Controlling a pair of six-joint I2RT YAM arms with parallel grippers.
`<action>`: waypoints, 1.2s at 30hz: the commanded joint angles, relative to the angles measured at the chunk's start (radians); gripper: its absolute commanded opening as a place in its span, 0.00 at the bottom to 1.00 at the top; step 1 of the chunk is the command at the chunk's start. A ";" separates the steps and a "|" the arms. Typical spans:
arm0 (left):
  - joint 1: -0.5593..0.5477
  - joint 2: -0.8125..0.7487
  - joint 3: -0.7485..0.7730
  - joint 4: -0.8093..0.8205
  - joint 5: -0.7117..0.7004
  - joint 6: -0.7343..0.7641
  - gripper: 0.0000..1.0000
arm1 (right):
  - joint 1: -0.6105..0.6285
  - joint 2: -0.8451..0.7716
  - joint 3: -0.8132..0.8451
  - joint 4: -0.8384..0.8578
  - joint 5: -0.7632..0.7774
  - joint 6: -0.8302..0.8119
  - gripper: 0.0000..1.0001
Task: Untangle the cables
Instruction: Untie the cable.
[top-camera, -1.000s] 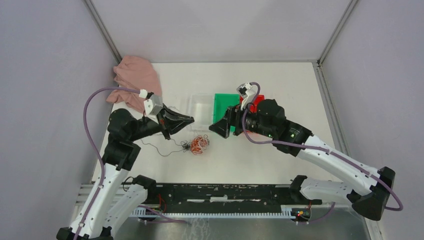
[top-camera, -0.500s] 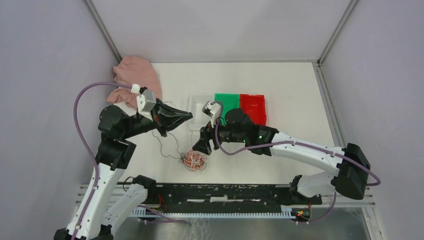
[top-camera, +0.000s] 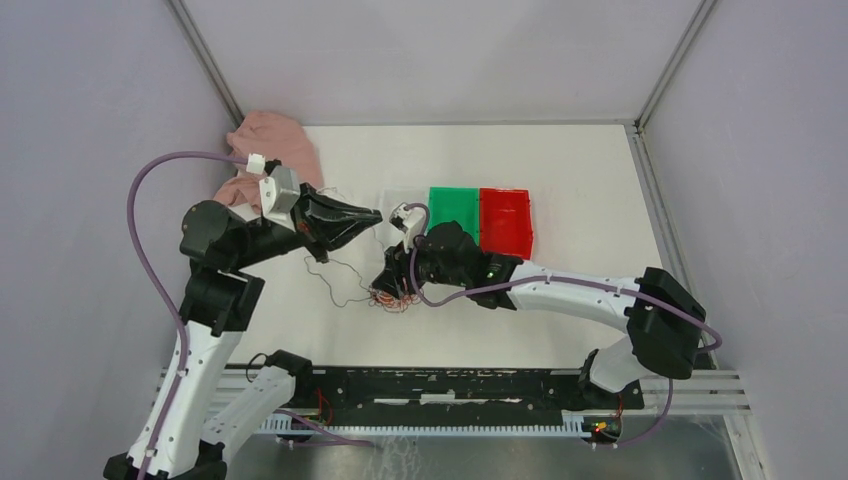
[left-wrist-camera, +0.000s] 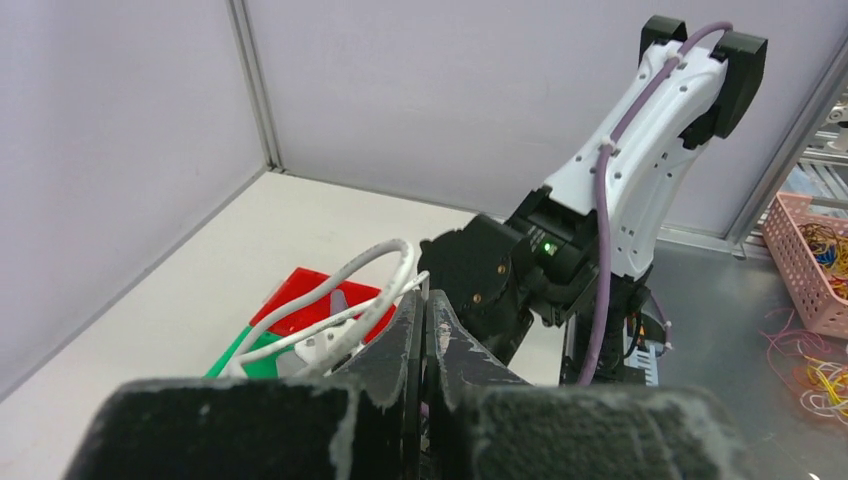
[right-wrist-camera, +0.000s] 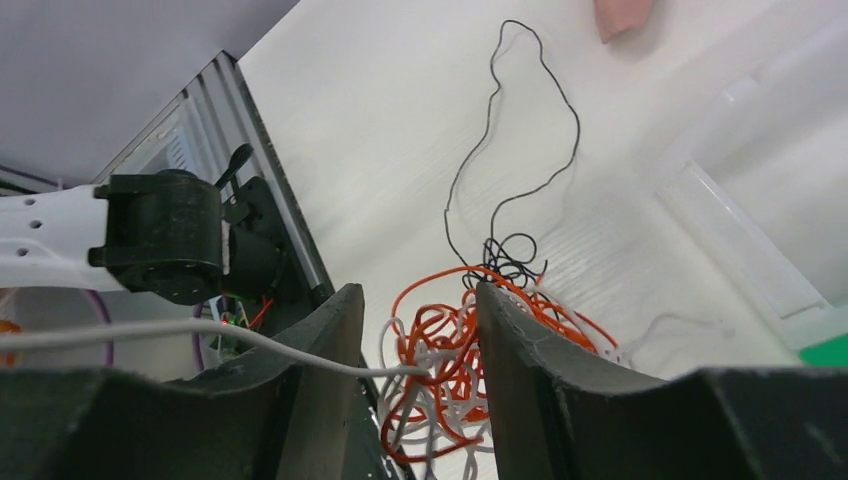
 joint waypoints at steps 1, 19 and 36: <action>-0.003 0.004 0.094 0.039 0.015 -0.031 0.03 | 0.007 0.013 -0.061 0.123 0.093 0.032 0.51; -0.003 0.089 0.395 0.122 -0.283 0.132 0.03 | 0.006 0.008 -0.400 0.294 0.293 0.107 0.59; -0.003 0.080 0.217 0.032 -0.363 0.209 0.03 | 0.006 -0.321 -0.412 0.055 0.330 0.088 0.80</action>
